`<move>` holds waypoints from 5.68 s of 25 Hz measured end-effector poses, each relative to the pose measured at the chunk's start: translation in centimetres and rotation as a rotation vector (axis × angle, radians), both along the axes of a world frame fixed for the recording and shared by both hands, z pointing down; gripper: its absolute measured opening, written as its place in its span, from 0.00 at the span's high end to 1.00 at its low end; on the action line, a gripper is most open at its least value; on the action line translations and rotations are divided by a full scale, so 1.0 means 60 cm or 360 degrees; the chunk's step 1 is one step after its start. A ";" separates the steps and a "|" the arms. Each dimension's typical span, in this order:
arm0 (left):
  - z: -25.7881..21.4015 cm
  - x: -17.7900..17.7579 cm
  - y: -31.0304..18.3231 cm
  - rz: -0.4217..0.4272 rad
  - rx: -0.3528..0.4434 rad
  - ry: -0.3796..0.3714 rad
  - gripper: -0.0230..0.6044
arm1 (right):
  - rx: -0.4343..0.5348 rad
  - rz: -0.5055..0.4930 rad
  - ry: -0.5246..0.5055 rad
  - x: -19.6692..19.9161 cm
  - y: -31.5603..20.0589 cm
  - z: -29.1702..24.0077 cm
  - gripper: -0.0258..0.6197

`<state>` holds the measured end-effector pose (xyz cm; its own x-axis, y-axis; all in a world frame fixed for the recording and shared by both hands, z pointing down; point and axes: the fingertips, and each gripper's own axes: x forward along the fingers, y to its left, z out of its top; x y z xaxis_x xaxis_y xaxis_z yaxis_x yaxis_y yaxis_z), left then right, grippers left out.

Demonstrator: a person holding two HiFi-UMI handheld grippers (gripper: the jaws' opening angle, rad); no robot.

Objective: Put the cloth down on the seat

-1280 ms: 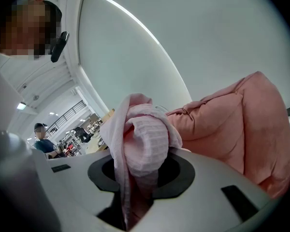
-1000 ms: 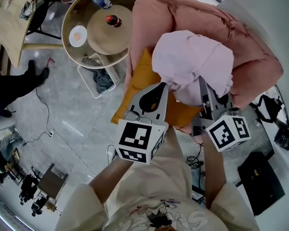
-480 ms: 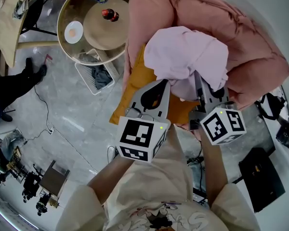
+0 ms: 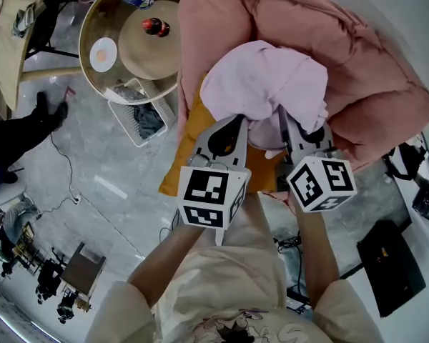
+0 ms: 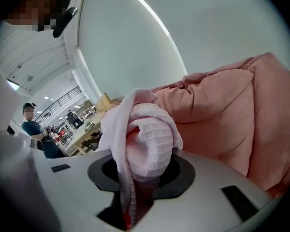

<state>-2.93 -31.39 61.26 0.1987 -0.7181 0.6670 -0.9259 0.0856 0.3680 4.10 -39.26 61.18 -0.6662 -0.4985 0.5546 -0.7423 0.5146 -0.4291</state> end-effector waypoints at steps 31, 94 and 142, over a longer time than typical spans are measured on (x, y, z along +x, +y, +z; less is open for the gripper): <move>0.122 -0.013 -0.069 -0.0171 -0.0141 0.0037 0.96 | -0.0356 -0.0030 0.0267 -0.011 -0.021 0.181 0.73; -0.001 0.080 0.066 0.0402 -0.0068 0.0084 0.96 | -0.0313 0.0560 0.0339 0.123 0.073 0.067 0.52; -0.361 -0.085 0.479 0.0448 0.0485 0.0158 0.96 | 0.0392 0.0526 0.0105 -0.033 0.555 -0.373 0.84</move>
